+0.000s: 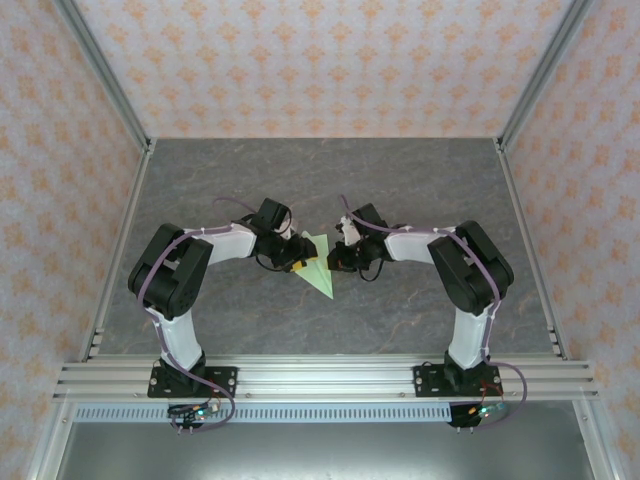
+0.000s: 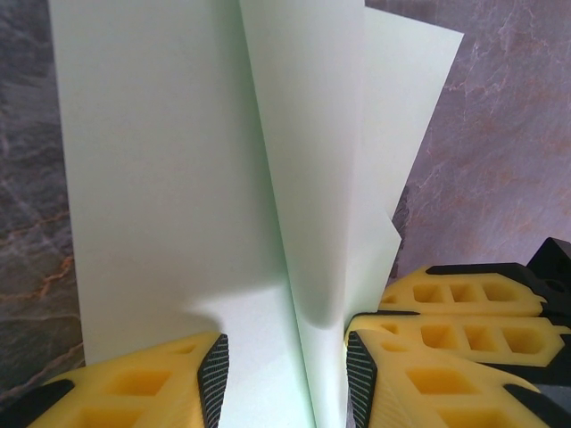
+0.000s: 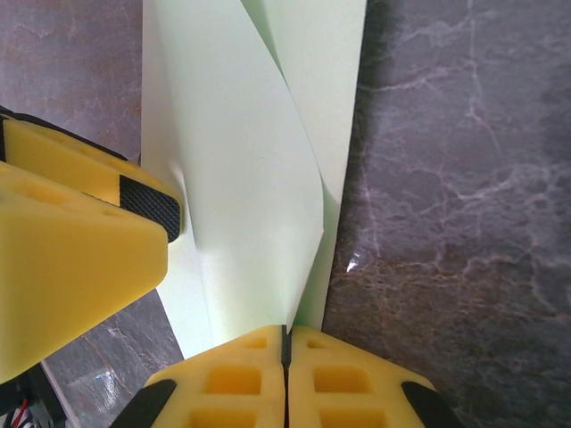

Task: Fold a paper plane with a square sheet of paper (fold left side to right side)
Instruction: Fourth fold the wing at the center of the table.

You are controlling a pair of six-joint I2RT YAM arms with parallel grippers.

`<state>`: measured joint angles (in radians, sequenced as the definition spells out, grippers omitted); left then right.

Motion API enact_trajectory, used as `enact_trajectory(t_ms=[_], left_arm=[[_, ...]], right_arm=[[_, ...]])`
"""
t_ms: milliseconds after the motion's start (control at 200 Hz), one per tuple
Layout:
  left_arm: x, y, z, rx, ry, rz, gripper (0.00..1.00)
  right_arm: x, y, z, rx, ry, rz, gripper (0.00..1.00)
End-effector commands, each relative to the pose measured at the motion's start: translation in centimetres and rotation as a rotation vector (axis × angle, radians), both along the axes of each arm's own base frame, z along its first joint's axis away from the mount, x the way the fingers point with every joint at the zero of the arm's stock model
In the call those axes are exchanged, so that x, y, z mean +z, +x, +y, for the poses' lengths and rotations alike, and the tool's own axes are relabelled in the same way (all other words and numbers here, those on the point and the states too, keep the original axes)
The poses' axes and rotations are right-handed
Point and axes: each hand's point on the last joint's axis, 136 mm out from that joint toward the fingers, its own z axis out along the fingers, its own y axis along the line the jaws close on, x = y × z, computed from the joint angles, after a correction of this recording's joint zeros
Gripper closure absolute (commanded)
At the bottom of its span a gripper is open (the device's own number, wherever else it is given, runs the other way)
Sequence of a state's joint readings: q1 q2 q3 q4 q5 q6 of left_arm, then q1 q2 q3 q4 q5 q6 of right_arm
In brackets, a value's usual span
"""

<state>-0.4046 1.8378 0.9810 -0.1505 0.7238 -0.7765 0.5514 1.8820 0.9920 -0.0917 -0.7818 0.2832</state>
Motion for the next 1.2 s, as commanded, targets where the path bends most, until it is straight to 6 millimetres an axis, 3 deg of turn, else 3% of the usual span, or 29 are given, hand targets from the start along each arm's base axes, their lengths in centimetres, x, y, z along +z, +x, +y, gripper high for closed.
enact_trajectory(t_ms=[0,130,340,520,621,936,966,1196], left_arm=[[-1.2,0.0,0.6,0.004,0.06,0.002,0.57],[-0.3,0.3,0.4,-0.004,0.047,-0.022,0.57],[3.0,1.3,0.1,-0.022,0.034,-0.088,0.58],[5.3,2.0,-1.0,-0.047,-0.022,-0.127,0.69],[5.6,2.4,-1.9,-0.063,-0.055,-0.129,0.75],[3.6,3.8,-2.8,-0.081,-0.041,-0.102,0.8],[2.2,3.7,-2.8,-0.08,-0.026,-0.072,0.8],[-0.1,3.5,-1.8,-0.075,0.041,-0.042,0.81]], right_arm=[[-0.9,-0.1,-0.1,0.015,-0.043,0.009,0.92],[-1.9,-0.9,-0.8,0.026,-0.108,0.038,0.92],[-3.9,-2.3,-2.1,0.033,-0.219,0.093,0.92],[-4.6,-2.7,-2.8,0.035,-0.276,0.108,0.92],[-4.6,-2.8,-2.7,0.047,-0.286,0.105,0.92],[-4.7,-3.0,-2.6,0.065,-0.311,0.106,0.93],[-4.6,-3.0,-2.6,0.064,-0.311,0.104,0.93],[-4.8,-3.2,-2.9,0.068,-0.323,0.107,0.93]])
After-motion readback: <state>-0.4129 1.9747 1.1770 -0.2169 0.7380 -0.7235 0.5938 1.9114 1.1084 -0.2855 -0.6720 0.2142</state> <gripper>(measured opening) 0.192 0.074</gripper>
